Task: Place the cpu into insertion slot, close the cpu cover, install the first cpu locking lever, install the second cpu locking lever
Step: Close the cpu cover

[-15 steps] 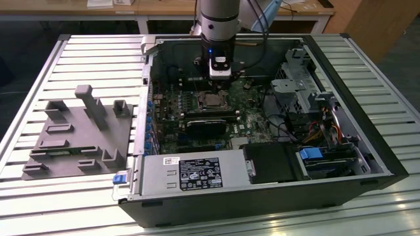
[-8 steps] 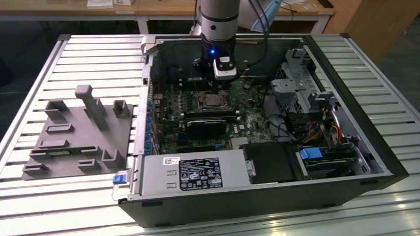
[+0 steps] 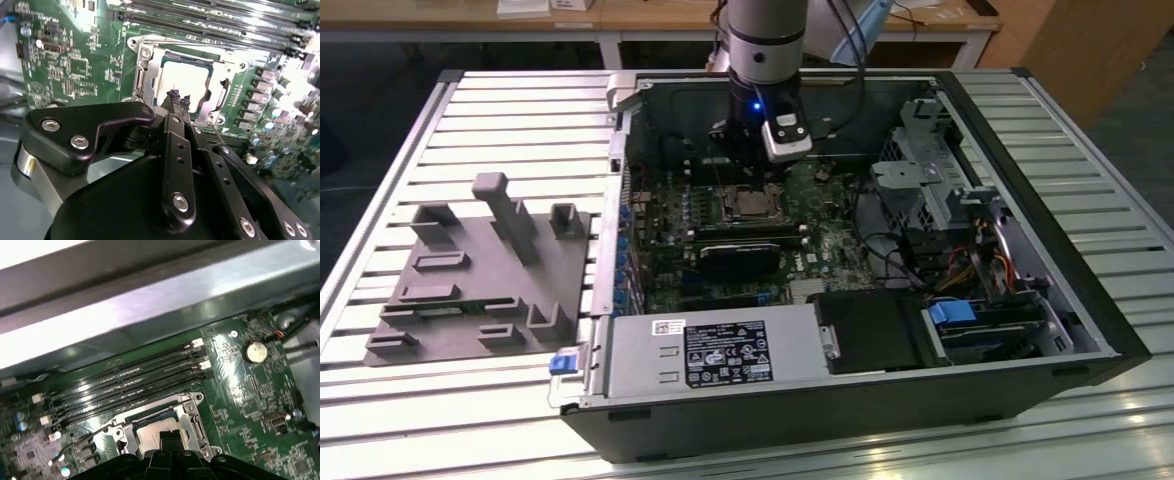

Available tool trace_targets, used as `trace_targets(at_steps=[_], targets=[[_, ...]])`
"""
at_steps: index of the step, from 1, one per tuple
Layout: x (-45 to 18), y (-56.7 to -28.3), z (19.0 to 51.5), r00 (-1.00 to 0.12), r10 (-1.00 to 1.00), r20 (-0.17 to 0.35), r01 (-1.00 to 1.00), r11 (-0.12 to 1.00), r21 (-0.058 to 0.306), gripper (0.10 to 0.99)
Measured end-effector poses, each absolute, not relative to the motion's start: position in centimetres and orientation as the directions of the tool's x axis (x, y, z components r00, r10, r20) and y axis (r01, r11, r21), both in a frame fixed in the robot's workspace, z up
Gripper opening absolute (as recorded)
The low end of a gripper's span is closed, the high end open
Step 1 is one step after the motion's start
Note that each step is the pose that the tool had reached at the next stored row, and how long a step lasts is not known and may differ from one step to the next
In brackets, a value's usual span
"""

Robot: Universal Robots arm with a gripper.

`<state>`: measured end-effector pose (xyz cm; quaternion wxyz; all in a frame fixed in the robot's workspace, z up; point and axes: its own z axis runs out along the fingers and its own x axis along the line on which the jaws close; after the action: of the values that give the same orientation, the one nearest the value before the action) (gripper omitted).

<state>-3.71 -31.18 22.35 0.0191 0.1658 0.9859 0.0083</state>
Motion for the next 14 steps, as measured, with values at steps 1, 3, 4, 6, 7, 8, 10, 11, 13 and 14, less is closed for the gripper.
trace_targets(at_steps=[1,3,4,6,7,8,10,11,13,14], targets=[[-3.71,-31.18,22.34,-0.95,0.309,-0.035,0.309,0.951,0.023,0.102],[-3.71,-31.18,22.34,-0.96,0.278,-0.035,0.278,0.96,0.023,0.102],[-3.71,-31.18,22.33,-0.964,0.264,-0.035,0.264,0.964,0.023,0.102],[-3.71,-31.18,22.32,-0.97,0.242,-0.036,0.241,0.97,0.023,0.102],[-3.71,-31.19,22.32,-0.972,0.232,-0.037,0.231,0.973,0.023,0.102],[-3.71,-31.19,22.31,-0.974,0.222,-0.039,0.221,0.975,0.024,0.102],[-3.72,-31.24,22.3,-0.978,0.202,-0.043,0.202,0.979,0.024,0.102],[-3.72,-31.27,22.29,-0.98,0.194,-0.045,0.193,0.981,0.025,0.102],[-3.72,-31.36,22.28,-0.983,0.179,-0.049,0.178,0.984,0.026,0.102],[-3.72,-31.41,22.27,-0.984,0.172,-0.051,0.171,0.985,0.026,0.102]])
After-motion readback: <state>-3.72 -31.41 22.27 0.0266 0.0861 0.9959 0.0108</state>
